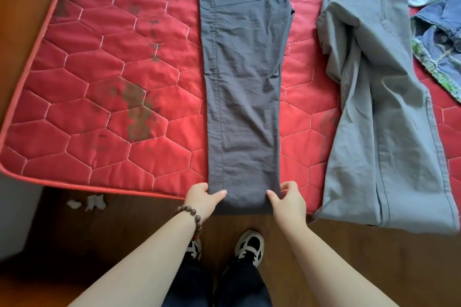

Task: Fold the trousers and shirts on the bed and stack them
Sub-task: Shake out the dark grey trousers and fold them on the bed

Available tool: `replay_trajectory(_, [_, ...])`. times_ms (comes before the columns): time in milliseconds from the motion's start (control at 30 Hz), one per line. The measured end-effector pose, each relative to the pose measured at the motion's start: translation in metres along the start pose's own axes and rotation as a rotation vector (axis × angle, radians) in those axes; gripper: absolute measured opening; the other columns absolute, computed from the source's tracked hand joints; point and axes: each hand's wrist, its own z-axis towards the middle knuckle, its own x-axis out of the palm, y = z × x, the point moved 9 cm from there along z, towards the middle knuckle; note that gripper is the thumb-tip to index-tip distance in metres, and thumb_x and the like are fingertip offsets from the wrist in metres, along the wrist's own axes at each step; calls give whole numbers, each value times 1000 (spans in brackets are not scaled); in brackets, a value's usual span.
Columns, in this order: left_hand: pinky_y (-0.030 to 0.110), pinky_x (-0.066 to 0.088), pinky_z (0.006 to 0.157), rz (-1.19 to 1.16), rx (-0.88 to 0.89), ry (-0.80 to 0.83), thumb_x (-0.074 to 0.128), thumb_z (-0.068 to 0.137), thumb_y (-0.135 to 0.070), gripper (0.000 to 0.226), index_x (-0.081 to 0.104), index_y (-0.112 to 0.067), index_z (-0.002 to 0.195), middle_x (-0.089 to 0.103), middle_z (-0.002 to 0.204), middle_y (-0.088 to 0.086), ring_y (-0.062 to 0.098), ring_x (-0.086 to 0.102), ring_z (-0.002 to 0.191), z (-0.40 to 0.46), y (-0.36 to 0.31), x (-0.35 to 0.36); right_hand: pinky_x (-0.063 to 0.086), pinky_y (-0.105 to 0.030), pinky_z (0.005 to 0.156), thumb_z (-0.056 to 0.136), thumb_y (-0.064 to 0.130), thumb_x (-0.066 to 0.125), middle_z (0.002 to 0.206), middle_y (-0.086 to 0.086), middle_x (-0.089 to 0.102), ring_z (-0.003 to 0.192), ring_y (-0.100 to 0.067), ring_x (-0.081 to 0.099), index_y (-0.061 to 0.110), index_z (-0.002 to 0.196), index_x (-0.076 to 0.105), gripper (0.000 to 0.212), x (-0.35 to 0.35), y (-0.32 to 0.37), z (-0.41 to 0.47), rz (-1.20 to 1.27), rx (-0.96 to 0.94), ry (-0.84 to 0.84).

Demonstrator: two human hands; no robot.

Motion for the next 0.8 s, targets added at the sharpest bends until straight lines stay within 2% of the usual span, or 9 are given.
replay_trajectory(100, [36, 53, 82, 5, -16, 43, 69, 85, -27, 26, 65, -3, 93, 69, 91, 8, 24, 65, 86, -9, 7, 8, 34, -31, 70, 87, 34, 66, 84, -1, 56, 84, -24, 53, 14, 95, 48, 29, 5, -4, -4, 65, 81, 45])
replay_trajectory(167, [36, 53, 81, -11, -7, 22, 68, 85, -25, 24, 65, -3, 94, 69, 91, 7, 25, 65, 87, -13, 8, 7, 31, -33, 65, 92, 39, 58, 71, -1, 52, 75, -24, 48, 13, 76, 47, 32, 7, -6, -4, 25, 64, 81])
replay_trajectory(233, [34, 52, 81, -36, 7, 7, 68, 86, -23, 23, 66, -3, 96, 70, 92, 7, 25, 64, 88, -17, 6, 5, 25, -34, 58, 96, 36, 51, 59, -2, 42, 67, -25, 41, 14, 61, 34, 45, 4, -4, -4, -4, 18, 79])
replay_trajectory(367, [29, 48, 79, -64, -2, -29, 64, 88, -23, 19, 64, -5, 95, 68, 92, 3, 23, 63, 89, -25, 6, 0, 25, -23, 49, 97, 32, 50, 57, 1, 36, 61, -20, 35, 16, 59, 30, 46, 5, -4, -10, 65, -6, 131])
replay_trajectory(467, [28, 45, 79, -87, 4, -36, 60, 91, -25, 17, 61, -9, 98, 66, 95, 0, 22, 62, 92, -31, 4, -6, 38, -26, 62, 94, 36, 56, 69, 4, 55, 70, -15, 51, 19, 72, 52, 28, 12, -6, -21, 61, -27, 271])
replay_trajectory(533, [31, 47, 84, -171, -26, -50, 57, 93, -25, 24, 55, -15, 114, 63, 105, -1, 19, 61, 95, -37, 5, -14, 47, -31, 76, 93, 28, 60, 86, -1, 65, 83, -16, 60, 21, 103, 59, 12, 7, -5, -31, 163, -47, 310])
replay_trajectory(600, [32, 49, 76, -296, -64, -80, 52, 94, -21, 32, 45, -28, 124, 59, 102, -1, 15, 59, 80, -45, 2, -24, 47, -27, 72, 95, 15, 55, 91, -6, 65, 76, -13, 58, 34, 131, 44, 42, -7, 1, -38, 310, -64, 313])
replay_trajectory(700, [27, 44, 50, -481, -74, -35, 36, 92, 0, 37, 58, -23, 111, 62, 82, 5, 13, 53, 54, -61, -16, -37, 49, -31, 57, 95, -5, 35, 94, -8, 68, 69, -19, 58, 40, 127, 49, 57, -22, 15, -48, 494, -35, 443])
replay_trajectory(800, [29, 56, 57, -647, -93, 163, 27, 90, 16, 47, 68, -5, 98, 68, 95, 15, 17, 66, 74, -77, -38, -40, 57, -36, 66, 92, -15, 27, 116, -5, 67, 96, -21, 66, 25, 118, 63, 60, -33, 30, -60, 570, -2, 615])
